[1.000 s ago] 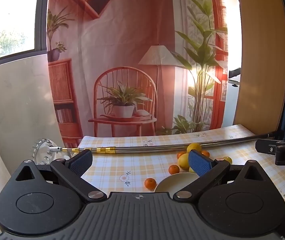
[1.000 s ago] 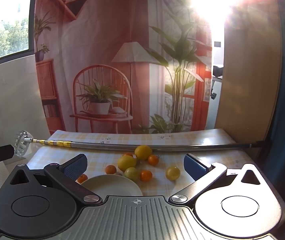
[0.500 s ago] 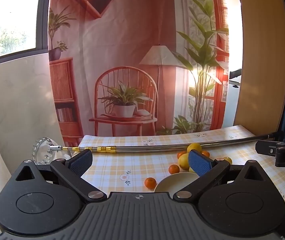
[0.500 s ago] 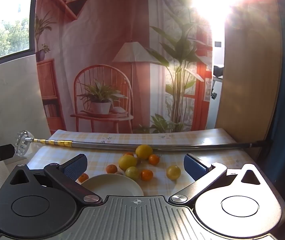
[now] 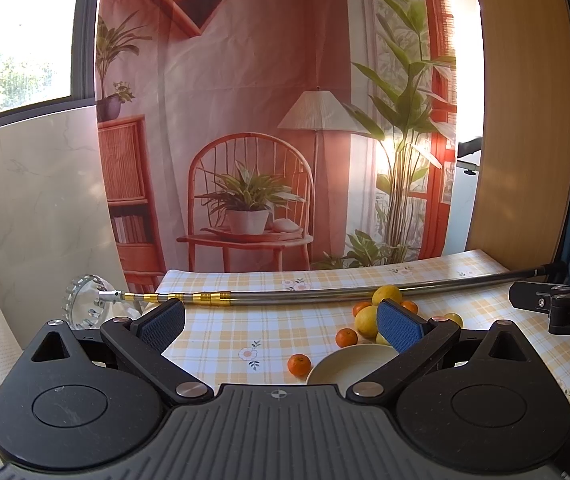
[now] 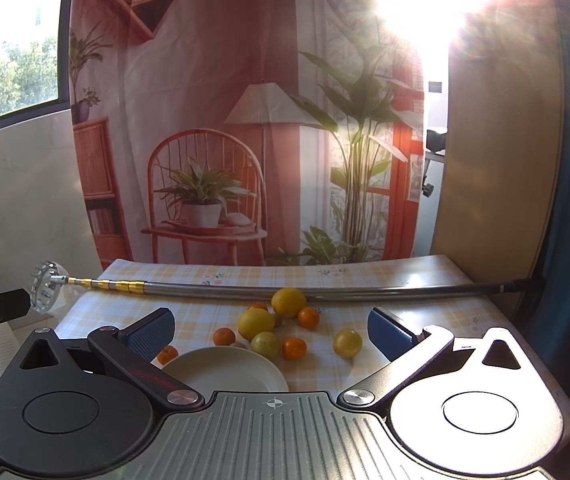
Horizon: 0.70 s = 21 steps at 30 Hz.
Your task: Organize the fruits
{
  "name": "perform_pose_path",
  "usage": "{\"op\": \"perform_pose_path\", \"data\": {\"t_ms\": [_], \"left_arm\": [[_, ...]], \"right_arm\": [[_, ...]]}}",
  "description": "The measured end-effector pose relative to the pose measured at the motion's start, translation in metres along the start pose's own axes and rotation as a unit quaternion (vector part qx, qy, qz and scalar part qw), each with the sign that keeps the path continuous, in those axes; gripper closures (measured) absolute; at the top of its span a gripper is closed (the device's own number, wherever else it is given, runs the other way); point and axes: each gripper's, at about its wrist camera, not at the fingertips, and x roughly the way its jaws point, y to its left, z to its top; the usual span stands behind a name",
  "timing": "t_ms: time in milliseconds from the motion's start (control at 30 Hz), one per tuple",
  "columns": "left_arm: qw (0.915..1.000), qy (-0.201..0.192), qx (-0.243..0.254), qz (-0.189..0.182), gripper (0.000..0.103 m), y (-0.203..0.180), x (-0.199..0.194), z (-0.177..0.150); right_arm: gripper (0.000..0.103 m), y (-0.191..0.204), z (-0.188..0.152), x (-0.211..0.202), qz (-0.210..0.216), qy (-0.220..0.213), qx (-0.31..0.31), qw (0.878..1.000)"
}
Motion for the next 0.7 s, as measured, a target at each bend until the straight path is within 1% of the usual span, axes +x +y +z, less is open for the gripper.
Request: {"op": "perform_pose_path", "data": {"t_ms": [700], "left_arm": [[1.0000, -0.001, 0.002, -0.001, 0.000, -0.0018, -0.0011, -0.0007]], "right_arm": [[0.000, 0.0013, -0.0010, -0.0030, 0.000, 0.001, 0.000, 1.000]]}}
